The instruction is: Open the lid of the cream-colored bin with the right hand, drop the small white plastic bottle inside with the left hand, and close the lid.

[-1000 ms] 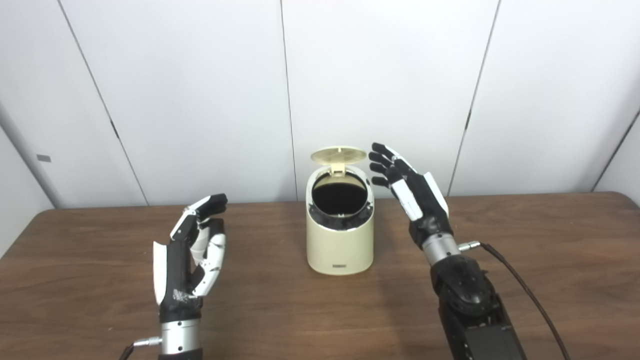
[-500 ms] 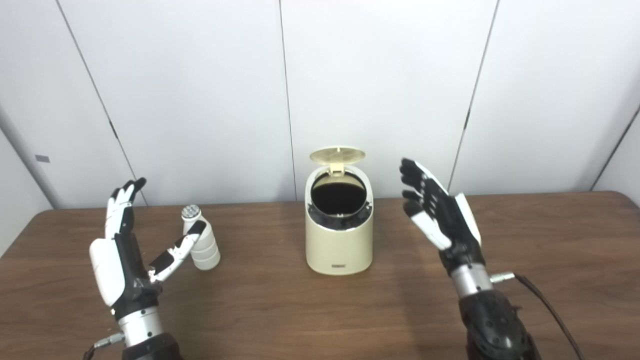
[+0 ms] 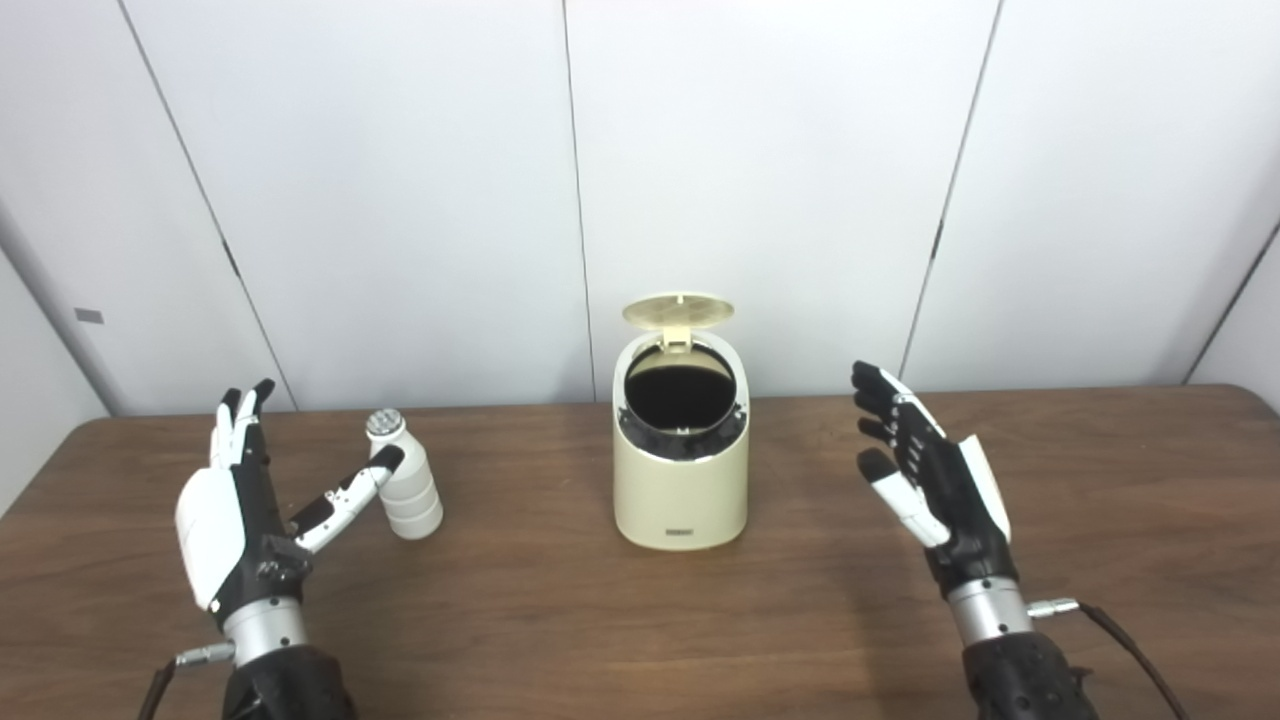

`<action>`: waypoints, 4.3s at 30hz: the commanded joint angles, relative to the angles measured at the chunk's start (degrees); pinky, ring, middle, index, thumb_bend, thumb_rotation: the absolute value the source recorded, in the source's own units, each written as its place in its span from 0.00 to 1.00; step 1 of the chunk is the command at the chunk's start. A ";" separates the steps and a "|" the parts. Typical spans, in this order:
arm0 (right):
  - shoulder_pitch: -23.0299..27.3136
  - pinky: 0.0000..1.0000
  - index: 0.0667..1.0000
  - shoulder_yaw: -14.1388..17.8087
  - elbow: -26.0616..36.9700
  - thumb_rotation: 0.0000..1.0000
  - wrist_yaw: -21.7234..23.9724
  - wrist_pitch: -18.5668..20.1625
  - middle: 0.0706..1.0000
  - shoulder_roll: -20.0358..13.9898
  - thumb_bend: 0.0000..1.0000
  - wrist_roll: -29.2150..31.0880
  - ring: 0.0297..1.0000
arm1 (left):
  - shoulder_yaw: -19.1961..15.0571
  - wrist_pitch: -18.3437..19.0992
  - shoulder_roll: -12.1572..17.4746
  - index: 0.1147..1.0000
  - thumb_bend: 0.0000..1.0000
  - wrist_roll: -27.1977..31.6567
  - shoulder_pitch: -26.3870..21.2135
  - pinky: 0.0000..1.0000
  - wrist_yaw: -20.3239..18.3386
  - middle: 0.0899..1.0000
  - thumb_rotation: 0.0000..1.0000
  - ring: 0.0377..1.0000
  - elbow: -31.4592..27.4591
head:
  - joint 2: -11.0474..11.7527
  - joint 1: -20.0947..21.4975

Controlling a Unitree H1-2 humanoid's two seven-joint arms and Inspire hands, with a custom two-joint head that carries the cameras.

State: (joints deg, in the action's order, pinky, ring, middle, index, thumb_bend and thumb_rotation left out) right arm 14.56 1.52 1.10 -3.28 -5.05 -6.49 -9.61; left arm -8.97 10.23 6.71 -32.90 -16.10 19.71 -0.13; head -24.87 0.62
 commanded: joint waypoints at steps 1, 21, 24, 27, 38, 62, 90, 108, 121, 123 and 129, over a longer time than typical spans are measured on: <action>1.49 0.85 0.88 0.27 0.65 0.88 -0.33 -3.19 0.89 -0.58 0.98 0.18 0.89 | 0.26 -0.60 1.70 0.91 1.00 1.03 -3.19 0.79 -0.17 0.97 0.51 0.96 1.02 | -0.04 -0.06; 1.13 0.86 0.88 0.63 -1.03 0.86 0.12 -4.85 0.89 -1.59 0.98 1.22 0.89 | 4.76 -8.68 3.01 0.88 1.00 9.55 -4.95 0.65 -0.66 0.82 0.47 0.78 13.18 | 0.63 -0.82; 0.98 0.85 0.88 0.63 -1.04 0.86 0.15 -4.82 0.88 -1.74 0.98 1.28 0.89 | 5.38 -8.42 3.11 0.87 1.00 9.36 -5.12 0.67 -0.16 0.83 0.46 0.79 14.18 | 0.65 -0.78; 0.75 0.85 0.88 0.64 -0.40 0.86 0.32 -4.31 0.88 -1.58 0.99 1.80 0.89 | 5.63 -7.85 3.17 0.88 1.00 9.40 -5.40 0.68 0.02 0.84 0.44 0.81 14.91 | 0.65 -0.76; 0.10 0.85 0.88 0.85 -0.59 0.86 0.87 -5.43 0.88 -2.04 1.00 2.41 0.88 | 6.53 -4.06 3.27 0.92 1.00 8.15 -6.65 0.77 0.50 0.94 0.39 0.89 16.95 | 0.81 -1.68; -1.58 0.84 0.89 0.71 1.58 0.86 0.91 -3.27 0.89 -1.96 1.00 1.78 0.89 | 4.15 -24.39 1.68 0.45 0.50 9.26 -12.69 0.34 20.31 0.42 0.00 0.41 33.14 | 0.91 -1.42; -1.67 0.85 0.89 1.11 -0.56 0.85 -0.16 -3.94 0.89 -1.32 1.00 1.19 0.90 | 9.36 -22.58 0.76 0.43 0.50 3.13 -5.27 0.34 13.21 0.44 0.00 0.41 7.26 | 0.64 -0.63; -2.00 0.82 0.89 0.92 -0.18 0.87 -0.93 -3.03 0.88 -0.82 1.00 0.43 0.89 | 15.30 -32.74 -0.02 0.40 0.50 -5.56 -6.49 0.36 11.08 0.43 0.00 0.44 0.01 | 1.25 -0.27; -2.25 0.83 0.89 1.04 -1.86 0.87 -1.82 -4.59 0.89 -0.20 1.00 0.26 0.89 | 25.44 -37.13 2.49 0.40 0.50 -12.84 -11.34 0.38 20.71 0.42 0.00 0.46 4.55 | 2.35 0.41; -2.49 0.83 0.89 1.25 -2.28 0.86 -1.85 -5.23 0.89 -0.19 1.00 0.85 0.89 | 27.32 -37.14 2.92 0.40 0.50 -14.29 -12.50 0.38 23.48 0.43 0.00 0.46 5.89 | 2.39 0.51; -2.79 0.80 0.88 1.15 -3.08 0.88 -2.77 -6.69 0.88 -0.49 1.00 -0.71 0.87 | 32.01 -37.14 4.37 0.40 0.50 -16.84 -15.67 0.40 29.32 0.42 0.00 0.46 9.34 | 2.49 0.65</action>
State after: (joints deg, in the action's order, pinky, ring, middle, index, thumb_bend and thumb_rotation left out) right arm 10.76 2.38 -2.56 -5.03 -8.93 -6.71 -9.93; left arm 22.55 -26.04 10.40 -49.24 -28.39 46.84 9.46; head -22.41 1.23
